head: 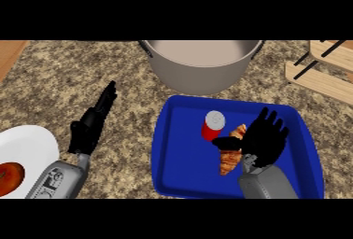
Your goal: Pick the croissant from the tray and place it in the tiered shelf
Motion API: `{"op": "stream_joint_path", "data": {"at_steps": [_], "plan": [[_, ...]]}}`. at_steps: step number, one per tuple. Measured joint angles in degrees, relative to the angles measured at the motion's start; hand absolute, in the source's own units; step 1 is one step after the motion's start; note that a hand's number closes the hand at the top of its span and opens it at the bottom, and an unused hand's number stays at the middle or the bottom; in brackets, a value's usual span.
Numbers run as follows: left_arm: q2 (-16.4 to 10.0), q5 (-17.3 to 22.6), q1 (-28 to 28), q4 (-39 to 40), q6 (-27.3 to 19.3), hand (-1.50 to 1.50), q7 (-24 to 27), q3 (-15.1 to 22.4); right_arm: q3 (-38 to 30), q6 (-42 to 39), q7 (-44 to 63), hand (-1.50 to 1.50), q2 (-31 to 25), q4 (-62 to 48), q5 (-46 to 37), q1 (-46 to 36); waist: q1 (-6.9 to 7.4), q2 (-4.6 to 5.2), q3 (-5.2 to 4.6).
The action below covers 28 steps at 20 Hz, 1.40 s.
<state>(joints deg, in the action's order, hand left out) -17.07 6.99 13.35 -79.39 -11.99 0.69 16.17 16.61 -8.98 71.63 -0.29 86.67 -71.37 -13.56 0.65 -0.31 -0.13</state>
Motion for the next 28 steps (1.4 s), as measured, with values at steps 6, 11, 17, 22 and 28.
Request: {"op": "stream_joint_path", "data": {"at_steps": [6, 11, 17, 22, 28], "plan": [[0.58, -0.45, -0.95, -1.05, 0.14, 0.00, -0.29, 0.13, 0.94, 1.27, 0.11, 1.50, 0.02, -1.25, 1.15, 1.16, 0.09, -0.05, -0.02], [0.67, -0.61, -0.01, 0.01, 0.69, 0.00, -0.66, -0.57, 3.10, 1.16, 0.02, 1.50, 0.02, -2.43, 2.26, 1.54, -0.05, -0.12, -0.08], [1.07, -1.66, -0.61, -0.72, 0.54, 0.00, -0.31, -0.45, 6.23, 0.84, -0.12, 1.50, -0.15, -3.10, 0.39, 1.79, -0.02, -0.20, -0.10], [0.96, -1.73, -1.44, -1.72, 1.17, 0.00, -0.89, -1.32, 7.03, 1.47, -1.24, 1.50, -0.32, -2.54, 1.41, 0.18, -0.13, 0.04, 0.03], [0.93, -1.66, -2.01, -1.46, 1.82, 0.00, -0.06, -2.26, -1.02, 2.40, -12.52, 1.50, -0.06, 3.25, 13.97, -5.40, -0.34, 0.29, 0.15]]}}
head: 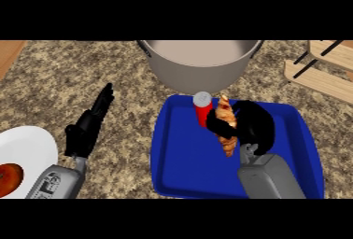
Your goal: Pick the croissant from the tray and place it in the tiered shelf
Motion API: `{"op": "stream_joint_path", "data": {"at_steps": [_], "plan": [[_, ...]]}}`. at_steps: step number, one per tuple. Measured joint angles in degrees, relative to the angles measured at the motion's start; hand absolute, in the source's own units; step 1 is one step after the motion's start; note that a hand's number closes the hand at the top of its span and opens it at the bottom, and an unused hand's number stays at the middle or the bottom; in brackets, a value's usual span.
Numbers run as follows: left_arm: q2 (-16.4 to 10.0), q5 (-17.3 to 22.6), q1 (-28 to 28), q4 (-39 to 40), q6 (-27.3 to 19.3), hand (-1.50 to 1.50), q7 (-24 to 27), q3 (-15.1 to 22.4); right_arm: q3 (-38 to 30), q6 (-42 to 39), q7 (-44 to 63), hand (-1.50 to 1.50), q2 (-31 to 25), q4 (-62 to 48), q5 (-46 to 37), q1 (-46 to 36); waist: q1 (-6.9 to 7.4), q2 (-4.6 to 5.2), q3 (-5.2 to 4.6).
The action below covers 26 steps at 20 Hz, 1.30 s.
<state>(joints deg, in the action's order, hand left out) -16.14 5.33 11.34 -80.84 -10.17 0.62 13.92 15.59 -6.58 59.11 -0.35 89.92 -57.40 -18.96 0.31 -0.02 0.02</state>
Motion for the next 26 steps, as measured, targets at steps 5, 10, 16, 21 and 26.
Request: {"op": "stream_joint_path", "data": {"at_steps": [5, 10, 16, 21, 26], "plan": [[0.75, -0.52, 0.05, 0.53, 0.05, 0.00, 0.07, 0.24, -7.28, 4.55, -4.93, 1.50, 0.06, 5.08, 6.98, -3.87, -0.39, -0.02, 0.04], [1.47, -1.57, -0.30, -0.02, -0.45, 0.00, -0.40, 0.20, -9.91, 6.48, -4.14, 1.50, -0.15, 13.63, 7.09, -6.18, -0.56, -0.14, 0.00], [1.77, -2.46, -0.80, -1.40, -0.12, 0.00, -1.39, -0.16, -13.56, 3.41, 0.70, 1.50, -2.52, 22.46, 4.09, -11.40, -0.56, -0.22, -0.03], [2.10, -2.62, -0.73, -0.37, 0.51, 0.00, -0.76, -1.15, -18.67, -0.34, 2.02, 1.50, -7.58, 23.50, 1.73, -17.71, -0.52, -0.17, -0.07], [2.03, -2.53, 0.37, 0.14, 1.56, 0.00, -1.25, -2.33, -23.18, -2.50, 2.08, 1.50, -12.23, 22.82, -0.74, -22.98, -0.46, -0.13, -0.08]]}}
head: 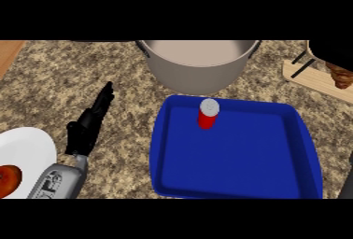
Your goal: Pick the croissant from the tray and place it in the tiered shelf
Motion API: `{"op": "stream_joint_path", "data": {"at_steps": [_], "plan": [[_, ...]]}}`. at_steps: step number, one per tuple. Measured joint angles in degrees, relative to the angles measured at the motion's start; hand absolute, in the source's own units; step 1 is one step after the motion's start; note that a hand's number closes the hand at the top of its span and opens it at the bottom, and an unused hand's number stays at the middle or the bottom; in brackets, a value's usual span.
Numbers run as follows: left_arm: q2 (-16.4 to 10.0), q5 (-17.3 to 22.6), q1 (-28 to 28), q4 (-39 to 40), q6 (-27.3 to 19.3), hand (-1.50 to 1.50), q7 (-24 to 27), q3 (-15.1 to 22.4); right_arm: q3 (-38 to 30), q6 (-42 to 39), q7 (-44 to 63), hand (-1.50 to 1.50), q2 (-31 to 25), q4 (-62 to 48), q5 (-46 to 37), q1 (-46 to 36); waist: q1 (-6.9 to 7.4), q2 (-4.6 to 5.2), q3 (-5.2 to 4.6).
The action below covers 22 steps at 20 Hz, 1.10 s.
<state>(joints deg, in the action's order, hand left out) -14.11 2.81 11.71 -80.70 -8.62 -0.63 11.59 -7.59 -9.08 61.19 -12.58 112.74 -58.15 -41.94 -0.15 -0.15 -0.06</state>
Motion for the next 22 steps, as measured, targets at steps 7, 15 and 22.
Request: {"op": "stream_joint_path", "data": {"at_steps": [7, 15, 22], "plan": [[0.76, -0.81, 0.25, -0.36, 0.52, 0.00, -0.59, -0.54, -7.46, -2.38, -2.42, 1.50, -7.84, -6.35, 0.57, -5.92, 0.18, 0.06, 0.02], [2.05, -2.10, -0.96, -0.52, 1.25, 0.00, 0.18, -0.76, -12.77, -1.02, -5.93, 1.50, -15.31, -16.47, 0.77, -10.48, 0.39, 0.15, 0.04], [2.41, -3.01, 0.23, -1.03, 1.92, 0.00, -1.29, -1.99, -14.90, 2.15, -11.11, 1.50, -21.15, -25.50, 1.28, -11.86, 0.46, 0.20, 0.05]]}}
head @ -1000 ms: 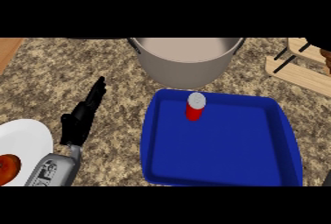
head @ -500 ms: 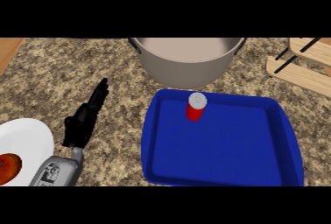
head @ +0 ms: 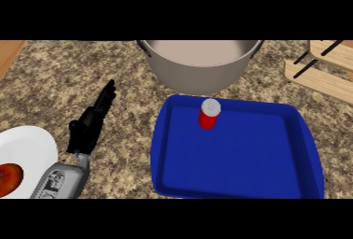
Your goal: Pick the croissant from the tray and place it in the tiered shelf
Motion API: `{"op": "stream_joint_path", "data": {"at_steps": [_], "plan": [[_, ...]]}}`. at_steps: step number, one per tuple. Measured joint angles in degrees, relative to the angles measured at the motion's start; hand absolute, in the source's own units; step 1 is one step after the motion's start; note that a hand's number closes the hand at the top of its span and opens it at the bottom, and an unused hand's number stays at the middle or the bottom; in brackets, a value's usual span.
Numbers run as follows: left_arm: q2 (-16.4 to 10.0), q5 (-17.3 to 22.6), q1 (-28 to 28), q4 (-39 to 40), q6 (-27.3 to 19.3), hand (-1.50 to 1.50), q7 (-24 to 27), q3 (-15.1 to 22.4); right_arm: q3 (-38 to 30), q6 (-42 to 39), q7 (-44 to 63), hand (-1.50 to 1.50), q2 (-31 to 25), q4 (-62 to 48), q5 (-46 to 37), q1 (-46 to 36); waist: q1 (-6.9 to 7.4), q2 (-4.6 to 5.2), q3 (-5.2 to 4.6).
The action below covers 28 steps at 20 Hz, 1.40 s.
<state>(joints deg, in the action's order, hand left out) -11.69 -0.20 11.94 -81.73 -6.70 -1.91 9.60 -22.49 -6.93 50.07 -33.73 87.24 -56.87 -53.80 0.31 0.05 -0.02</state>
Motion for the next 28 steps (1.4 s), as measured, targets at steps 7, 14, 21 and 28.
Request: {"op": "stream_joint_path", "data": {"at_steps": [7, 14, 21, 28], "plan": [[1.17, -1.09, -0.52, -0.04, 0.52, 0.00, 0.58, -0.09, 1.65, 5.65, -6.01, 1.50, -3.66, -9.77, -2.11, -1.27, 0.16, 0.05, -0.01], [2.07, -1.66, -0.03, 1.57, 1.02, 0.00, 1.58, -0.69, 3.30, 15.51, -15.03, 1.50, -5.13, -21.29, -4.89, -0.31, 0.45, 0.21, 0.03], [2.40, -2.34, -0.74, 0.30, 1.20, 0.00, 0.80, -0.86, -1.32, 26.45, -22.04, 1.50, -4.78, -30.61, -0.64, -2.08, 0.58, 0.21, 0.09], [2.43, -2.48, -1.15, -1.27, 1.84, 0.00, -0.22, -1.22, -7.35, 33.96, -33.43, 1.50, -6.16, -39.81, 8.37, -3.70, 0.80, 0.27, 0.09]]}}
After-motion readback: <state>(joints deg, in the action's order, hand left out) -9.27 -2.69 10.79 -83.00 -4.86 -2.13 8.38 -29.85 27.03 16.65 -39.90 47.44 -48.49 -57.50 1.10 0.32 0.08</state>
